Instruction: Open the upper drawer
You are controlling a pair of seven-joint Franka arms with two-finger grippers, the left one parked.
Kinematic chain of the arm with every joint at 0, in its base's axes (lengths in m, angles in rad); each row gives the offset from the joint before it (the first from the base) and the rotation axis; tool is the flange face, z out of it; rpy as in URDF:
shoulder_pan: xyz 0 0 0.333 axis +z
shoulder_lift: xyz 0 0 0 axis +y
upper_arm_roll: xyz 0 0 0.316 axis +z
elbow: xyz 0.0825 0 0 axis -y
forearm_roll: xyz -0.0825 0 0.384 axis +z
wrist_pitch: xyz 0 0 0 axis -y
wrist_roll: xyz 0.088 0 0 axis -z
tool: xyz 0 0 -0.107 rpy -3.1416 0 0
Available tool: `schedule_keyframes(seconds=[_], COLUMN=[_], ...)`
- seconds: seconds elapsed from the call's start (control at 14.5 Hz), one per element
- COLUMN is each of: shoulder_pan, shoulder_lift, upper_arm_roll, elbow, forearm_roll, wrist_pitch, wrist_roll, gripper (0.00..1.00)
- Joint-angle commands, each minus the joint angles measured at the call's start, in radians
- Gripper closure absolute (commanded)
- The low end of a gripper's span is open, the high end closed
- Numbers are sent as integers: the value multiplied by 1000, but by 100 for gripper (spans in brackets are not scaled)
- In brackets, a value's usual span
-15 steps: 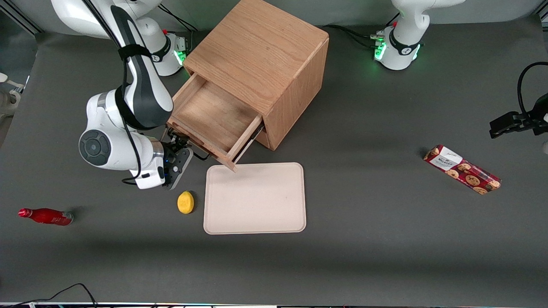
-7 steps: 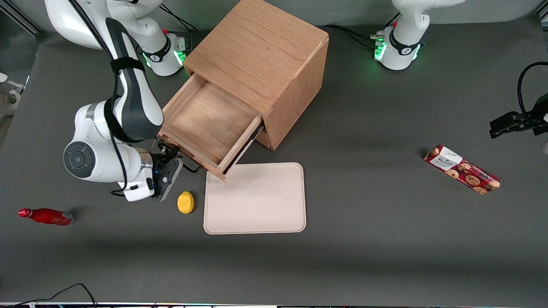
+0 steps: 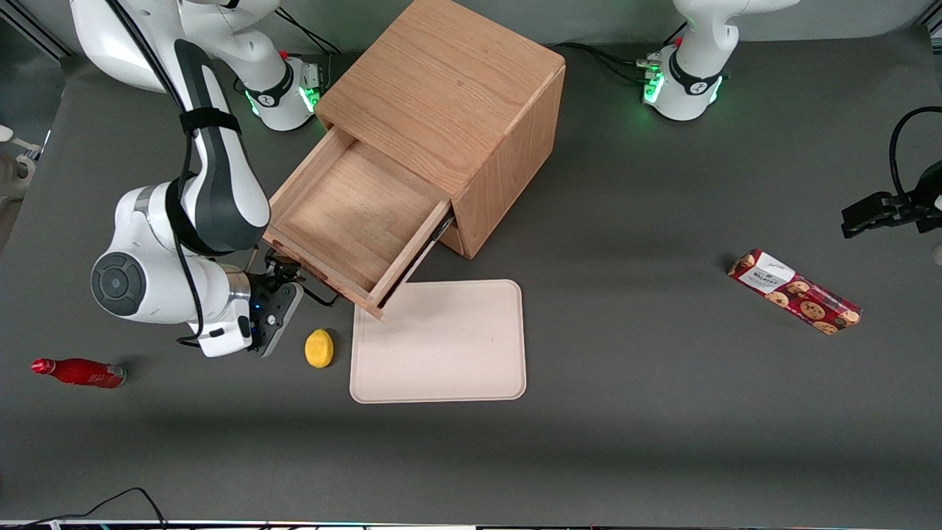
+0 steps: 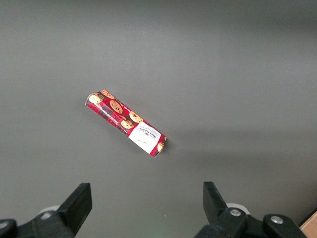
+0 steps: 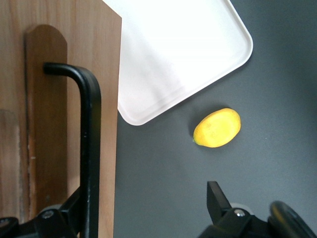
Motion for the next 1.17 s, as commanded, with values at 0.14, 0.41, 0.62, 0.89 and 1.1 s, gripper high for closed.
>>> schedule_keyframes(seconds=[0.14,0.41,0.62,0.89,1.1], shoulder_pan=[-11,-5,-5,1,-21], shoulder_lift=[8,-35,-150,-314,-440], upper_arm_roll=[2,0,3,14,8], elbow=[106,219,178,56,-73], forearm_roll=[24,7,-2,-143,-232], wrist_pitch=[-66,-259,-314,-314,-301], wrist_roll=[3,246,579,925,1010], gripper=[0,0,0,0,0])
